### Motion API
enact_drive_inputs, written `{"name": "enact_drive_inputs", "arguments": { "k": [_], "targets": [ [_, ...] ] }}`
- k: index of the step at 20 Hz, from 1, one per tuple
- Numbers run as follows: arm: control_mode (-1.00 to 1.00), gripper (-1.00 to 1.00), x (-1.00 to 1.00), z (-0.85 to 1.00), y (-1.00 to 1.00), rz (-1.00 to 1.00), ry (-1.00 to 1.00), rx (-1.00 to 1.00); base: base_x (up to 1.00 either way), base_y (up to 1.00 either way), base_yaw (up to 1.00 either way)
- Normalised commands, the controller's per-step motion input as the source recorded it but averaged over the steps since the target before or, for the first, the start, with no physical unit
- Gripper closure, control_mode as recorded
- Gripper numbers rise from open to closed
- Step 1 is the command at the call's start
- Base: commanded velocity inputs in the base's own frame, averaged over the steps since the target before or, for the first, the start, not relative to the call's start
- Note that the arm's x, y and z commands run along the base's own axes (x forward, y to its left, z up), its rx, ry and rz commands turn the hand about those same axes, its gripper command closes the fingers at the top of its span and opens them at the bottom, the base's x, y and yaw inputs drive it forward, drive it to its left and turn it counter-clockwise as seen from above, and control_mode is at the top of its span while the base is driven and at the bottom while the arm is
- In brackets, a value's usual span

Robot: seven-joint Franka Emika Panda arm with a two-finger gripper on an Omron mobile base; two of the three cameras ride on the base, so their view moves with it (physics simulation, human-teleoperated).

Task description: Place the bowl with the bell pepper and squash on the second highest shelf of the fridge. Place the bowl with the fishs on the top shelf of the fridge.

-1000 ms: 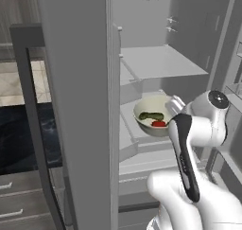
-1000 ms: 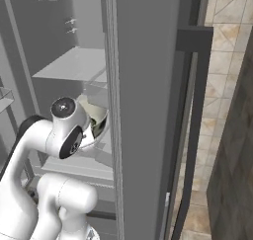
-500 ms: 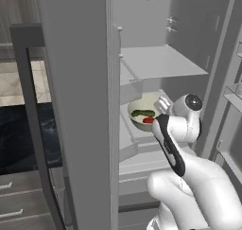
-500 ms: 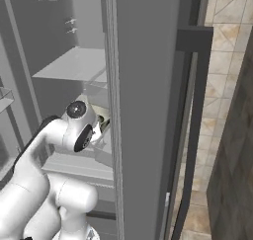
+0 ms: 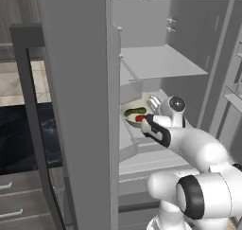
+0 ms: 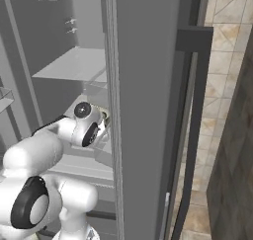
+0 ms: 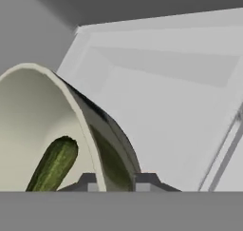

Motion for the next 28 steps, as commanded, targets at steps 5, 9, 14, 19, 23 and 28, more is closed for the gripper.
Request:
{"name": "enact_drive_inputs", "arguments": {
  "k": [5, 9, 14, 19, 23, 28],
  "targets": [
    [-1.0, 1.0, 0.52, -0.05, 0.01, -0.02, 0.01, -0.01, 0.0, 0.0, 0.0],
    [-1.0, -1.0, -0.09, 0.0, 0.0, 0.0, 0.01, 0.0, 0.0, 0.0, 0.0],
    [-1.0, -1.0, -0.48, 0.5, 0.04, 0.0, -0.12, -0.01, 0.0, 0.0, 0.0],
    [-1.0, -1.0, -0.68, 0.99, 0.12, -0.06, -0.09, -0.01, 0.0, 0.0, 0.0],
    [-1.0, -1.0, -0.99, 0.9, 0.11, -0.01, 0.0, 0.0, 0.0, 0.0, 0.0],
    [-1.0, -1.0, -1.0, 0.9, 0.13, 0.0, 0.0, 0.03, 0.0, 0.0, 0.0]
  ]
}}
